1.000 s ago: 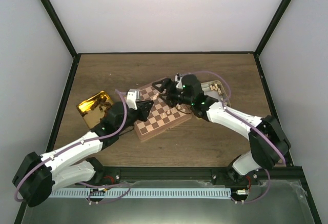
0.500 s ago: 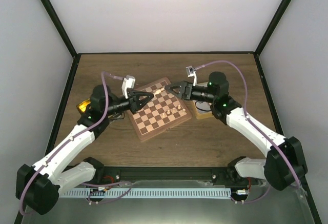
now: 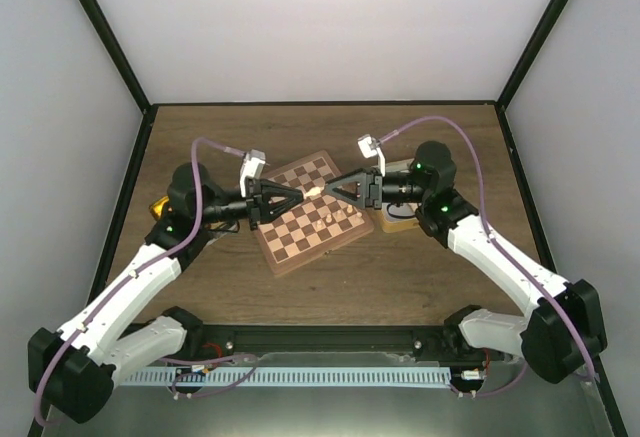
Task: Set up the chess pieces on the board
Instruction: Pick up the chess piece from the storage box.
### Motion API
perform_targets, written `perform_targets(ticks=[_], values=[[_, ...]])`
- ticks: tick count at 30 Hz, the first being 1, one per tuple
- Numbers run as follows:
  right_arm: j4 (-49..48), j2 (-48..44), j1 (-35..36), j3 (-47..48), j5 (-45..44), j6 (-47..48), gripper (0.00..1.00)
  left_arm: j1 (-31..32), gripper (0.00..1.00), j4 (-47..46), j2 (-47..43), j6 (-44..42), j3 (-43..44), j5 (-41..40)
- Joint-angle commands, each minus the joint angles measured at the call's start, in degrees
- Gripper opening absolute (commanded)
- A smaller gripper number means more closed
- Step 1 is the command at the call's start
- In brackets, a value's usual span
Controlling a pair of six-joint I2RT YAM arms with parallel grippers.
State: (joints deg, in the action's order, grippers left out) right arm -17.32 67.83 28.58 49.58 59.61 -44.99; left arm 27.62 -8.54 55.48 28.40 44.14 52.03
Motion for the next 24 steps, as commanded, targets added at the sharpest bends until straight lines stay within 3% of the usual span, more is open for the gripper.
perform_targets(ticks=[1,8,14,24], values=[[-2.5,-1.3,-0.2,1.3,2.2,0.4,0.46,-0.3,0.04,-2.9,0.4,-0.8,0.1,1.9],[-2.7,-0.7,-0.1,1.3,3.5,0.2,0.40,-0.3,0.04,-3.5,0.6,0.0,0.1,0.9],[-2.9,-0.7,-0.1,1.7,3.2,0.0,0.29,-0.4,0.04,-4.0,0.7,0.3,-0.2,0.9],[-4.9,0.4,0.3,2.4,2.6,-1.1,0.23,-0.3,0.04,-7.8,1.4,3.0,-2.0,1.7]])
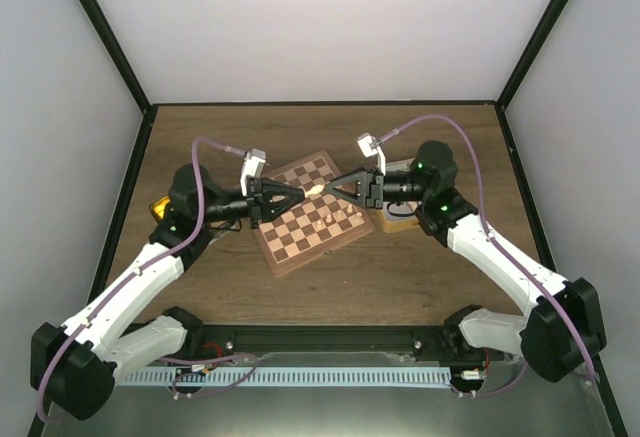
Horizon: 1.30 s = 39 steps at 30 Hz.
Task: Set up the chess pieces on the board
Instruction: Pick up the chess piece from the storage box, then place the chess piece on the chessboard.
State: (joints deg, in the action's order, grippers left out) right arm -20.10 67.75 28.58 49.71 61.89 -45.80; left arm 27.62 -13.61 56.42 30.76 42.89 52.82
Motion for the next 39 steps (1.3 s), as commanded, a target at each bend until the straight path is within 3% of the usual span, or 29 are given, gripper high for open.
perform_targets(ticks=[1,6,17,21,24,30,34,39], values=[[-2.3,0.5,0.5,2.3,0.4,-0.3,0.22,-0.3,0.04,-2.9,0.4,0.8,-0.8,1.0],[-0.9,0.4,1.0,2.7,-0.5,0.5,0.18,-0.3,0.04,-3.2,0.6,0.7,-0.8,1.1],[8.0,-1.2,1.9,3.1,-10.9,8.2,0.01,-0.3,0.04,-0.9,0.4,-0.6,-0.9,-2.6],[14.5,-2.1,2.9,3.3,-20.5,13.3,0.01,-0.4,0.04,8.4,-0.2,-5.9,0.4,-13.2],[20.6,-1.9,5.1,4.3,-30.7,17.8,0.01,-0.4,0.04,17.7,0.1,-9.3,2.3,-27.6],[33.4,4.9,15.8,8.8,-50.6,24.7,0.01,-0.4,0.04,31.9,2.4,-11.0,7.6,-50.8],[38.9,11.3,22.5,11.5,-61.2,26.7,0.01,-0.6,0.04,36.7,3.3,-10.0,10.2,-56.1],[44.1,21.5,25.9,15.2,-68.0,25.7,0.01,-1.4,0.04,41.1,5.2,-8.6,12.3,-57.2]])
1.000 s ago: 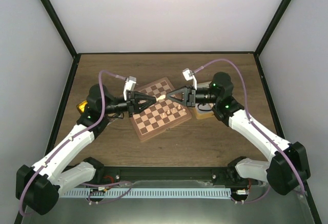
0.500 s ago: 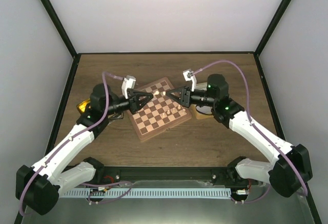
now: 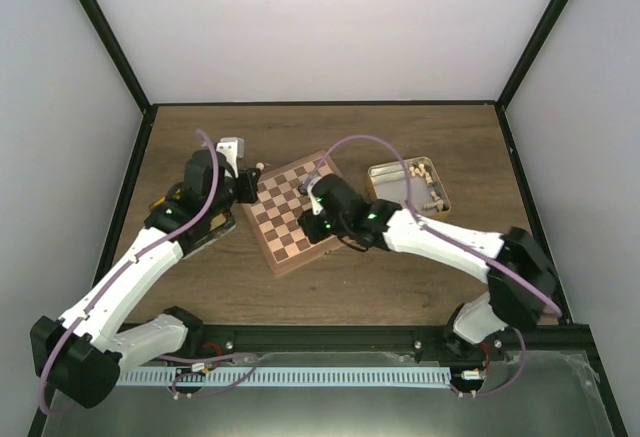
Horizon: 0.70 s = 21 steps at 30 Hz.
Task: Set up the chess pieces on the board
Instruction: Place the chess piece on the chessboard.
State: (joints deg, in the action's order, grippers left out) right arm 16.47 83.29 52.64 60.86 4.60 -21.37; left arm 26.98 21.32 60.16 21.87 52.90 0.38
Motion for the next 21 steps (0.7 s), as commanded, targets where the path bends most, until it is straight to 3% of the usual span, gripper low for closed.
perform_targets(ticks=[1,11,21], values=[[7.6,7.5,2.0,4.4,-10.9,1.0,0.01,-1.2,0.04,6.8,1.8,0.4,2.6,-4.0],[5.0,15.7,2.2,4.5,-10.6,-2.2,0.01,-3.9,0.04,9.8,5.7,-0.5,3.2,5.4],[3.7,20.7,2.1,6.3,-13.6,-0.9,0.01,-4.0,0.04,11.1,9.4,-1.4,3.8,7.9]])
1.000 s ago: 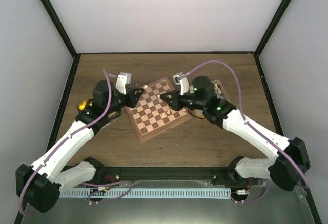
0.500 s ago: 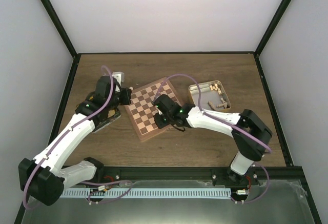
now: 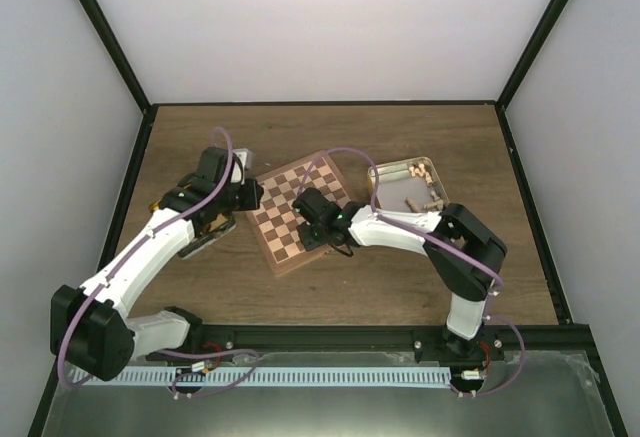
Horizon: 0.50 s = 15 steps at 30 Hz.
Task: Set up the chess pieces on the board
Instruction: Place the chess piece on the chessboard.
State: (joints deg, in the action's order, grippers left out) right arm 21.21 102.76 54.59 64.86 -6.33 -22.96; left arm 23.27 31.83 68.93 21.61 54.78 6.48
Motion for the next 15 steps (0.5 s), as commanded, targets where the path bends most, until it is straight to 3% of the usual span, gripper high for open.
perform_targets(ticks=[1,10,15], values=[[-1.0,1.5,0.2,2.3,-3.1,0.7,0.01,-0.3,0.04,0.7,0.9,-1.3,2.0,1.8],[0.4,3.1,0.2,3.3,-4.0,1.4,0.06,-0.2,0.04,6.3,2.9,-4.7,2.7,2.3],[2.1,1.3,0.3,4.9,-2.2,0.1,0.19,0.6,0.04,12.4,4.3,-6.4,3.1,4.0]])
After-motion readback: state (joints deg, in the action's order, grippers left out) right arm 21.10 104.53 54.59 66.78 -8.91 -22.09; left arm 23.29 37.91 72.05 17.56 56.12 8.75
